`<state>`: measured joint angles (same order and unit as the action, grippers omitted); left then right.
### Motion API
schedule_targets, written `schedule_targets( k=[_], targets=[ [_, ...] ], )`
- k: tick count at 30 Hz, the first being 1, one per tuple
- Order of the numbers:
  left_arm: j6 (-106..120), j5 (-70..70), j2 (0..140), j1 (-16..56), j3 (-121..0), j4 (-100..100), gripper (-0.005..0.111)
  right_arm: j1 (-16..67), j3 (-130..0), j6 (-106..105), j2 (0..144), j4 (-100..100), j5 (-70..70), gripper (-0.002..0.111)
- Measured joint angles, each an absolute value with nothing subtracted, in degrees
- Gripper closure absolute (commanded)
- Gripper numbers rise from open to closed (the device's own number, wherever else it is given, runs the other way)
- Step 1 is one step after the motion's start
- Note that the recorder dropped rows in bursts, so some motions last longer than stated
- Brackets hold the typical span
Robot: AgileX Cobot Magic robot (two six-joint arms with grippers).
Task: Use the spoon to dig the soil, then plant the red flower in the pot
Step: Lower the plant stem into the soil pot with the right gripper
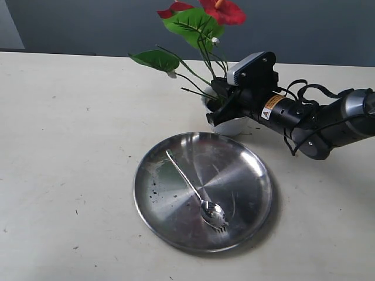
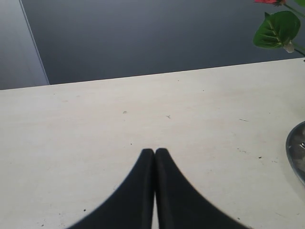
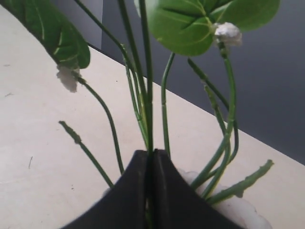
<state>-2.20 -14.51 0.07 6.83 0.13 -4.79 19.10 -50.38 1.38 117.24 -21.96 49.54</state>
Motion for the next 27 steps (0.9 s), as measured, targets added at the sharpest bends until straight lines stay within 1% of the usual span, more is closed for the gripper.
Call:
schedule_targets(
  k=[5, 7, 9, 14, 16, 27],
  targets=[
    [-2.20, -14.51, 0.07, 6.83, 0.13, -4.79, 0.106, 19.10, -50.38, 1.88, 117.24, -22.06, 49.54, 0.109],
    [-2.20, -14.51, 0.07, 6.83, 0.13, -4.79, 0.106, 19.10, -50.38, 2.13, 117.24, -22.19, 49.54, 0.106],
    [-2.20, -14.51, 0.07, 6.83, 0.13, -4.79, 0.106, 19.10, -50.38, 2.36, 117.24, -22.81, 49.54, 0.099],
    [-2.20, -14.51, 0.07, 6.83, 0.13, -4.79, 0.106, 19.10, -50.02, 4.14, 117.24, -24.32, 48.33, 0.074],
    [-2.20, -14.51, 0.07, 6.83, 0.13, -4.79, 0.106, 19.10, -49.92, 4.74, 117.35, -24.83, 47.19, 0.069],
    [-2.20, -14.51, 0.07, 6.83, 0.13, -4.79, 0.106, 19.10, -49.44, 6.15, 115.43, -24.93, 41.36, 0.069]
  ],
)
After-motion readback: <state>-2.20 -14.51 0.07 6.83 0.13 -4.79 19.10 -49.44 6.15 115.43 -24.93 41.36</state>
